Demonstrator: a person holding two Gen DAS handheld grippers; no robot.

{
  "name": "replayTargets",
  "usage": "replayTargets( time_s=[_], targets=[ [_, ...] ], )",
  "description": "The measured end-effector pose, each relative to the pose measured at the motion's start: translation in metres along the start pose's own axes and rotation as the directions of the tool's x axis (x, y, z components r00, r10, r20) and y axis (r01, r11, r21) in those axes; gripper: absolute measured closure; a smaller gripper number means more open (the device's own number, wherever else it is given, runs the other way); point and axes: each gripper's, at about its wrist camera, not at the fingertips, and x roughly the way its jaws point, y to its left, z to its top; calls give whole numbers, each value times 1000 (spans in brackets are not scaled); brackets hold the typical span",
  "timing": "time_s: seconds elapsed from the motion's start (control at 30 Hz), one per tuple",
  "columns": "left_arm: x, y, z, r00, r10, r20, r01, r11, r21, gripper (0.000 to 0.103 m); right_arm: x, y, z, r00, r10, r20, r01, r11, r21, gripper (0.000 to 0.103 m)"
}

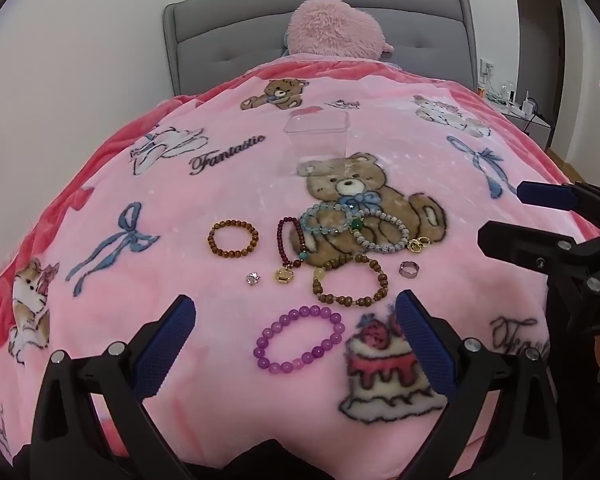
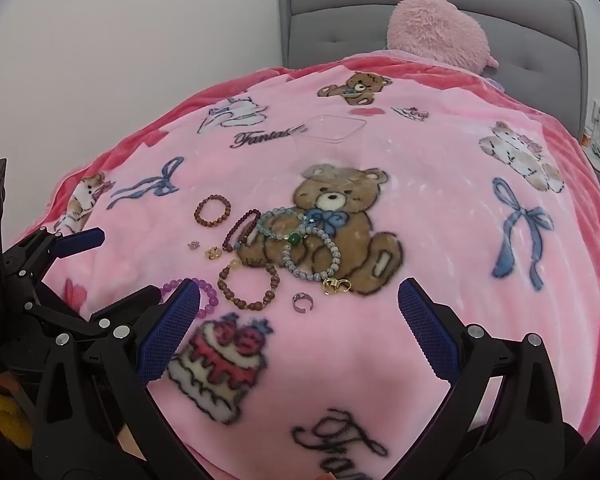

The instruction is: Organize jewelry

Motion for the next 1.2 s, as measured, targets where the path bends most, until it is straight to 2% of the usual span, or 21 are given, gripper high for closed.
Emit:
replayTargets(
  time_s=[0.4,1.2],
  targets=[
    [-2,-1,1,1000,-22,-4,22,1000,-13,4,2,1,0,1000,6,-11,-6,1000,-4,8],
    [-2,1,0,1000,-17,-5,17,1000,-1,4,3,1,-1,1000,13,-12,-13,1000,-1,8]
  ],
)
